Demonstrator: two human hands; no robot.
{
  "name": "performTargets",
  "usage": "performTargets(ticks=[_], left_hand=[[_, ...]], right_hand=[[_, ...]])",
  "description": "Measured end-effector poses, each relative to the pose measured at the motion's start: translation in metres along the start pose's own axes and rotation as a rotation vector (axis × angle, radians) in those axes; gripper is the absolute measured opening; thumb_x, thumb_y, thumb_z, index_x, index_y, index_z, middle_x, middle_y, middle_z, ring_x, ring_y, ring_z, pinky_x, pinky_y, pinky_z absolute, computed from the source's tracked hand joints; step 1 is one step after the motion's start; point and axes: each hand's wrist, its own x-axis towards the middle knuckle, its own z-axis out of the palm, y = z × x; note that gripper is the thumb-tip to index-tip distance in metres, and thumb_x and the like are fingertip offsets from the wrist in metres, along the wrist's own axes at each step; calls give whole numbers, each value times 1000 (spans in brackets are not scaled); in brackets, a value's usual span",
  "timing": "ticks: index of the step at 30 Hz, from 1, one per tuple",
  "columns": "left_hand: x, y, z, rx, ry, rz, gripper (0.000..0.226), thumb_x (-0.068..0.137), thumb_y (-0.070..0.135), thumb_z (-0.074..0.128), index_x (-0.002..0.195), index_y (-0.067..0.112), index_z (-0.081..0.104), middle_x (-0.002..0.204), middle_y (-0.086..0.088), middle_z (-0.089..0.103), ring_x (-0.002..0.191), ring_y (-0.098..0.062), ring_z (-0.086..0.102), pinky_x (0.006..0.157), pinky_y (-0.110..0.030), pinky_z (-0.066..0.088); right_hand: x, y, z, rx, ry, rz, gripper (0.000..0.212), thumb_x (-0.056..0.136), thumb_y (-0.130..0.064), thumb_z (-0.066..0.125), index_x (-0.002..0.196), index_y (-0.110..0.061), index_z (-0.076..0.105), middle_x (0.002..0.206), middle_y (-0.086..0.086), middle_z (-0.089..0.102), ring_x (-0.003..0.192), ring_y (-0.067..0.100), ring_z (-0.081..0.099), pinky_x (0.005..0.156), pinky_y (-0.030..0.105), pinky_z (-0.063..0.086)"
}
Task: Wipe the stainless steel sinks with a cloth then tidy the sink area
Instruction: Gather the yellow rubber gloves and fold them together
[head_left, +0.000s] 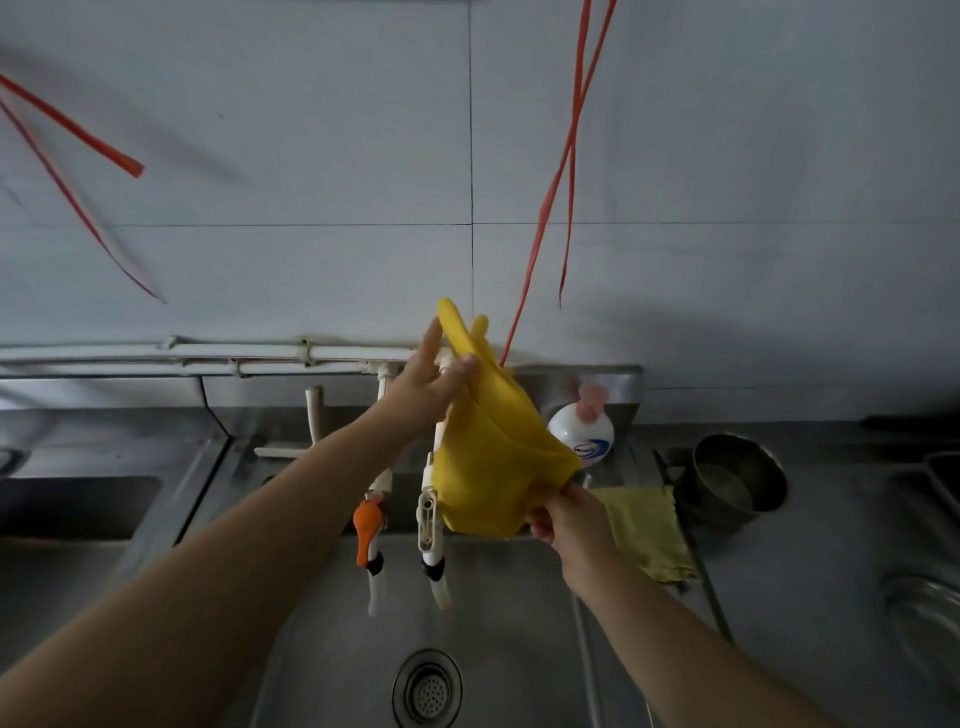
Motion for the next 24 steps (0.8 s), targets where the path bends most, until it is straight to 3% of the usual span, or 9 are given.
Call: performTargets(ticks=[2,7,9,13,17,21,24], left_hand=[[1,5,3,45,-12,5,75,91,46,47,149,37,0,157,-7,18,136,-32,33,105,-56,38],[7,9,10,-76,114,-233,88,88,43,58,150,31,-4,152,-13,29,133,-37,37,103,-51,38],[9,10,9,-69,101,-348,83,89,38,60,150,30,4,149,-15,33,128,-39,42,97,-53,45],[14,8,10,99,-2,-497,50,94,32,52,138,13,39,138,-15,47,122,-33,48,97,-46,47],[12,4,0,215,98,-299,49,95,28,51,141,17,38,139,-13,46,122,-32,49,100,-47,46],[0,-1,-2,106,10,-239,42,100,37,39,138,23,44,142,-11,44,129,-29,43,102,-47,44],[-8,-2,-2,79,-46,-202,52,96,44,43,145,29,31,151,-8,33,136,-30,34,105,-44,38]], right_hand=[[-1,-4,-2,28,-1,-31,6,85,-6,55,84,-8,61,63,9,64,58,16,58,51,25,47],[-6,-12,-4,63,-50,-83,7,88,-12,59,93,-13,63,73,6,67,63,14,62,57,26,50],[-8,-12,-6,60,-61,-82,9,89,-16,60,98,-15,62,76,4,68,64,13,64,57,26,49],[-12,-7,-11,68,-93,-74,13,88,-17,63,100,-19,61,77,2,69,63,13,65,57,26,50],[-14,-6,-9,34,-121,-30,12,87,-16,63,99,-17,61,76,3,71,66,13,66,58,26,52],[-16,-5,-2,15,-172,48,10,91,-11,58,101,-12,58,91,7,69,80,19,67,66,28,53],[-18,-4,2,53,-149,78,28,90,-5,58,113,-14,45,104,11,63,92,24,65,71,29,53]])
